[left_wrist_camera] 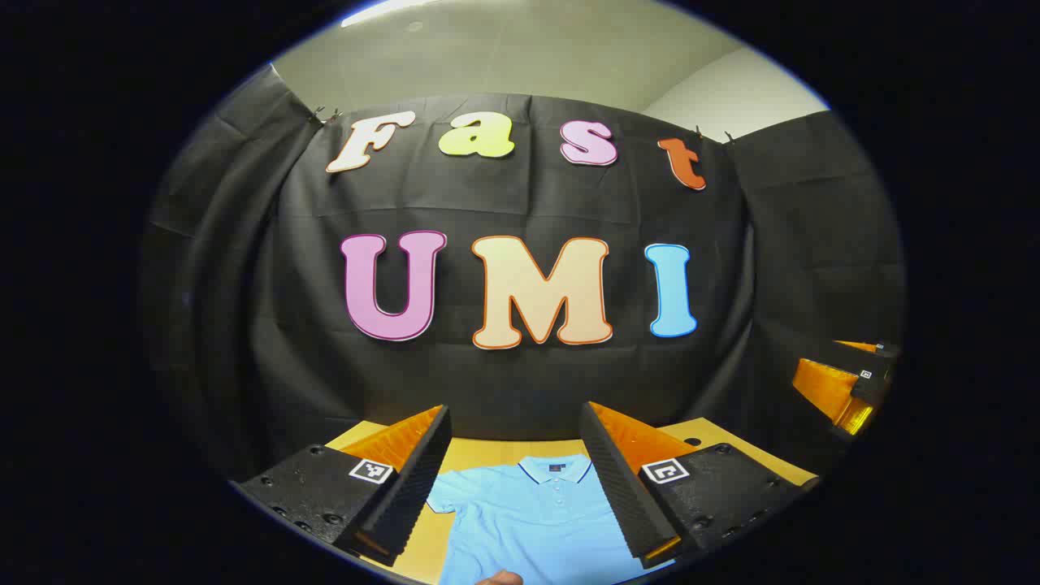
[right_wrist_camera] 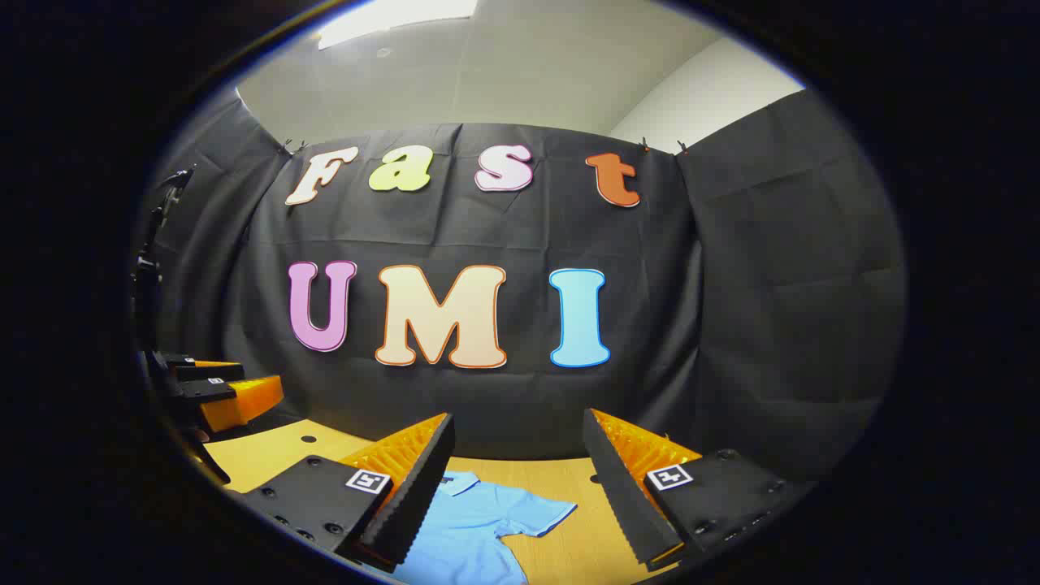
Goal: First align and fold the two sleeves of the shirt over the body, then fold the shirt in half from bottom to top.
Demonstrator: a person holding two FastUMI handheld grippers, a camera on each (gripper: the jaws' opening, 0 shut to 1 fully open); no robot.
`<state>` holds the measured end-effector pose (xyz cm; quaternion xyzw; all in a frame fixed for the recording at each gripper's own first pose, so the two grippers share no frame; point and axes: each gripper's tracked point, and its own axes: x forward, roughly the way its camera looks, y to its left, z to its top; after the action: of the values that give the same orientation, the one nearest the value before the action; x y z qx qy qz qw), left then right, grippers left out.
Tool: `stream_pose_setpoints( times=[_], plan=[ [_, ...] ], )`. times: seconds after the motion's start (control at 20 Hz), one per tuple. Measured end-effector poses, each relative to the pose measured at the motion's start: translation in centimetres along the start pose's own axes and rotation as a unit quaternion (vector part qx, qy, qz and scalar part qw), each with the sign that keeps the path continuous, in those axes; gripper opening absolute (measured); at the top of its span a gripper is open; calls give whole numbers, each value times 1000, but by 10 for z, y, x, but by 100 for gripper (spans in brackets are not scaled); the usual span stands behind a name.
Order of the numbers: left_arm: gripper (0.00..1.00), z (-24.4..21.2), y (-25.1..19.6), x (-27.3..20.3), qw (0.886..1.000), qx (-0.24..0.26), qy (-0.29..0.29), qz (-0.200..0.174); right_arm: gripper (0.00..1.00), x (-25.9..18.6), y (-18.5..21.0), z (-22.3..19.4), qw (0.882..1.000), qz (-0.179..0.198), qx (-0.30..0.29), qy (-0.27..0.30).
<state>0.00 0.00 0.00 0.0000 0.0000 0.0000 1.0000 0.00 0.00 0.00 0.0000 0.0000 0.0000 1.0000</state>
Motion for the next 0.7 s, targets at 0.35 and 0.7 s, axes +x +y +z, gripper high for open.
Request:
stream_pose_setpoints(
  times=[0.35, 0.7],
  plan=[
    [95, 3, 5, -3, 1000, 9, -6, 8, 98, -5, 0, 1, 1000, 5, -1, -3],
    [95, 1, 8, -4, 1000, 12, -6, 16, 100, -3, -2, -4, 1000, 5, 1, 6]
  ],
)
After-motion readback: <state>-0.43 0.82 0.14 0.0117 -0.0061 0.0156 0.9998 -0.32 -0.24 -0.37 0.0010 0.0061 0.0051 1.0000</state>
